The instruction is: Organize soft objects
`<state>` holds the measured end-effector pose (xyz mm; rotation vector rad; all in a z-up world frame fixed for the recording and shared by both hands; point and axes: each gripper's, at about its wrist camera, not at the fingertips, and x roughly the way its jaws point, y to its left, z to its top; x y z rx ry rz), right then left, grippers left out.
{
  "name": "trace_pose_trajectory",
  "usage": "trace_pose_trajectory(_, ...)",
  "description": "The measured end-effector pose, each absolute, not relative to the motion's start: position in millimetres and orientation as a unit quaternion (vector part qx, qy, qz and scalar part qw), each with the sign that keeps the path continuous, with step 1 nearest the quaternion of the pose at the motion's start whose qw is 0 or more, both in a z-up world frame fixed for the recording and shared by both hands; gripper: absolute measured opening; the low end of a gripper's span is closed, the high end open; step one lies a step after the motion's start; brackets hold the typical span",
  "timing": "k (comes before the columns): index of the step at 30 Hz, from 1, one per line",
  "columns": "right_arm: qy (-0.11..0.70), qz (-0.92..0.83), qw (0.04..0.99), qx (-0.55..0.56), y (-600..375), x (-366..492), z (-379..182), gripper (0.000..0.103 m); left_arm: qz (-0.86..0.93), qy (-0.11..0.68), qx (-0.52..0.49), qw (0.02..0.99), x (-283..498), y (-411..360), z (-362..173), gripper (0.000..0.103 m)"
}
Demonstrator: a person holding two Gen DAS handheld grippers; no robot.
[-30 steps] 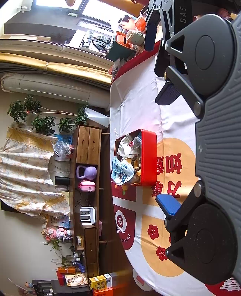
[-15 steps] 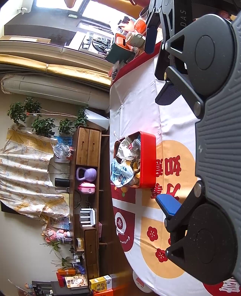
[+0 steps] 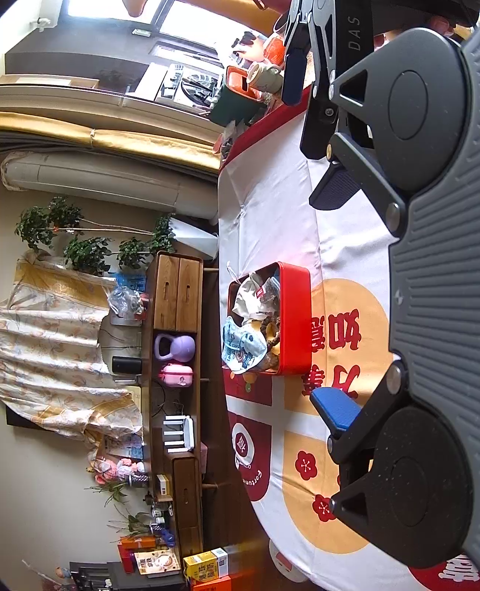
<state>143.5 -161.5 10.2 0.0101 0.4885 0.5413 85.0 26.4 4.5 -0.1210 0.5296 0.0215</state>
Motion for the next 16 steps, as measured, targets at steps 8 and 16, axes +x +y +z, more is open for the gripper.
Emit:
trace_pose_trajectory(8, 0.239, 0.265, 0.934, 0.005, -161.2, 143.4, 10.2, 0.103, 0.012, 0.259, -0.058, 0.964, 82.8, 26.3, 4.3, 0.103)
trace_pose_trajectory(16, 0.238, 0.267, 0.934, 0.005, -160.6, 141.4, 15.6, 0.103, 0.012, 0.260, -0.064, 0.963, 78.4, 26.4, 5.2, 0.103)
